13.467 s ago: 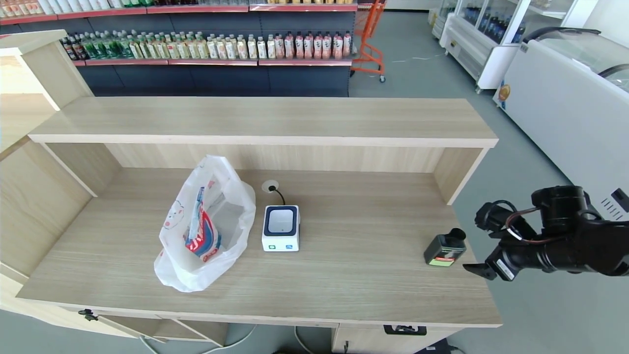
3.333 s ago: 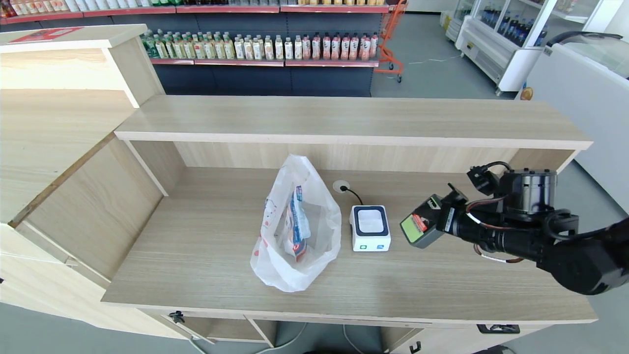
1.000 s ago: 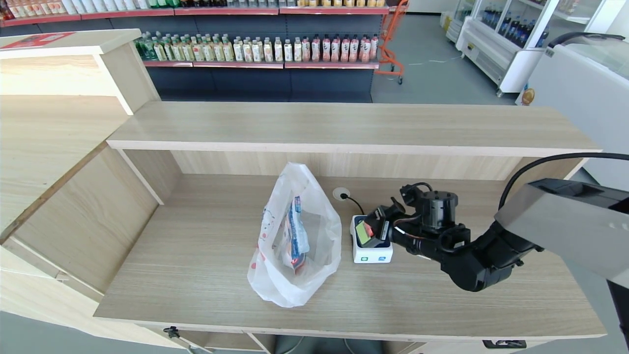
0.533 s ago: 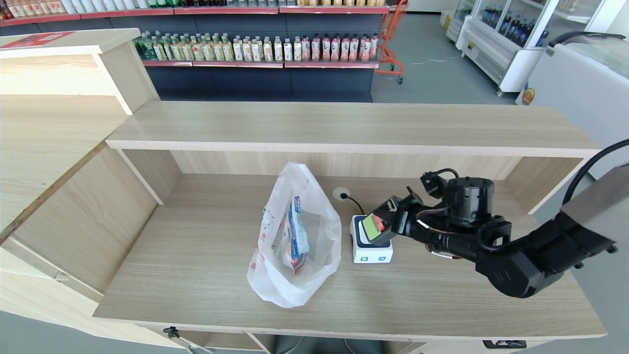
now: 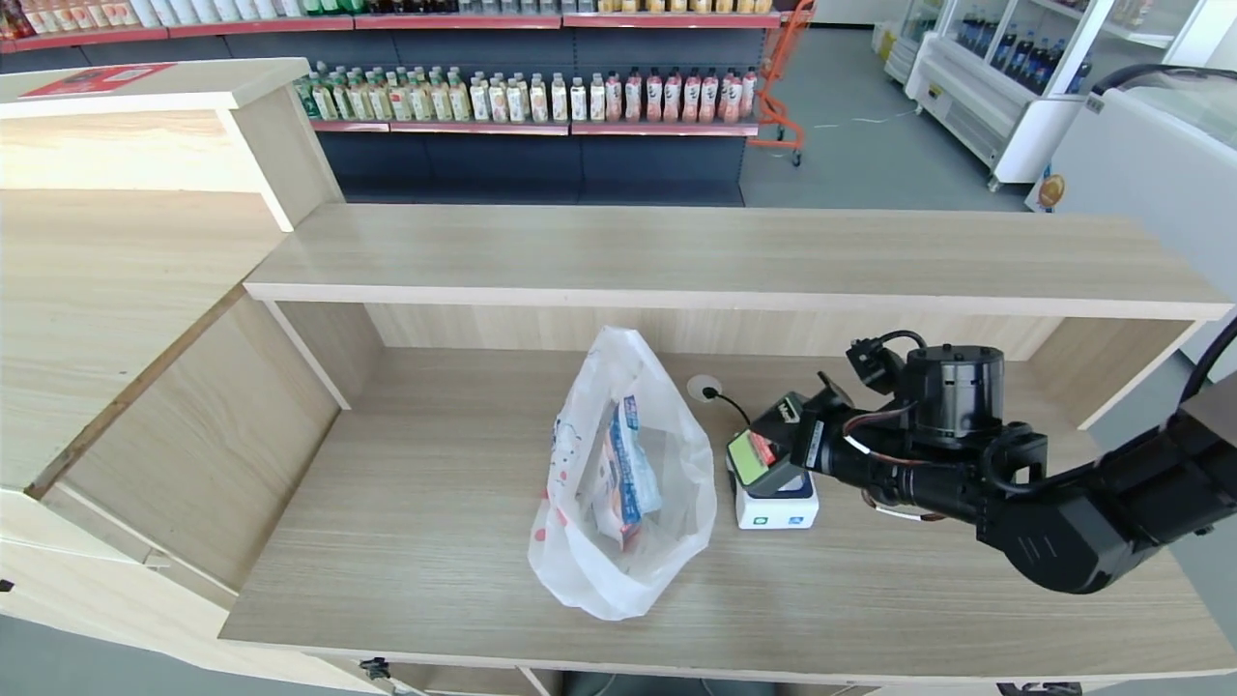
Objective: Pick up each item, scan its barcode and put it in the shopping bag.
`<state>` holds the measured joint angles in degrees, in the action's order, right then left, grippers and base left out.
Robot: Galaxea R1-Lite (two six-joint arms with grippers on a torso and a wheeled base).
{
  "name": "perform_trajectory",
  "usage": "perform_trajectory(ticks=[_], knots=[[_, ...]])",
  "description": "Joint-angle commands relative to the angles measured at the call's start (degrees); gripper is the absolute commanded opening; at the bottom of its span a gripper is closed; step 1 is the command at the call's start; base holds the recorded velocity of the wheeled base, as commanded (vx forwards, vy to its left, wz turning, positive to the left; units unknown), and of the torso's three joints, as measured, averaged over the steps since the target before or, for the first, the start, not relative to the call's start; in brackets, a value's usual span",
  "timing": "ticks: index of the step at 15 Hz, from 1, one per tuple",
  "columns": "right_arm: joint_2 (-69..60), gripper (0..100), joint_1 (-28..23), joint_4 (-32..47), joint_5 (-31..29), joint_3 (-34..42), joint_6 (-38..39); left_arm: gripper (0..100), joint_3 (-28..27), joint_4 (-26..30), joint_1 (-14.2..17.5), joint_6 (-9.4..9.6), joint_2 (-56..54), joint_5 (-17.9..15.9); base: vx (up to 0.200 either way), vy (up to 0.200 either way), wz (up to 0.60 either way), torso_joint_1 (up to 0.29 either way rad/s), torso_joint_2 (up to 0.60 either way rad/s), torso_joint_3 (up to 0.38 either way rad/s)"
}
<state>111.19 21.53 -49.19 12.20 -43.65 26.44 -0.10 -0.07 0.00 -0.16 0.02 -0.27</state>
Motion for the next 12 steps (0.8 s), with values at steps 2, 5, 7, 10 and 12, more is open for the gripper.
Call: perform_trajectory(ticks=[2,5,7,10,12], knots=[[1.2,0,0.1,0.1,-0.3,-3.0,-3.4,100,0.0,0.0,0.0,-0.02,0.0,0.0,0.000,0.000,0.00,0.000,0.00,0.000],[5.4,0,0.5,-1.0,-0.5,-4.3,-11.9,100,0.0,0.0,0.0,-0.11,0.0,0.0,0.000,0.000,0.00,0.000,0.00,0.000],[8.0,0,1.1,-1.3,-1.7,-6.6,-17.6,100,0.0,0.0,0.0,-0.11,0.0,0.0,0.000,0.000,0.00,0.000,0.00,0.000],[12.6,0,2.3,-2.1,-3.9,-11.6,-24.1,100,0.0,0.0,0.0,-0.11,0.0,0.0,0.000,0.000,0.00,0.000,0.00,0.000],[15.6,0,2.4,-3.1,-3.9,-12.9,-28.1,100,0.0,0.0,0.0,-0.02,0.0,0.0,0.000,0.000,0.00,0.000,0.00,0.000]])
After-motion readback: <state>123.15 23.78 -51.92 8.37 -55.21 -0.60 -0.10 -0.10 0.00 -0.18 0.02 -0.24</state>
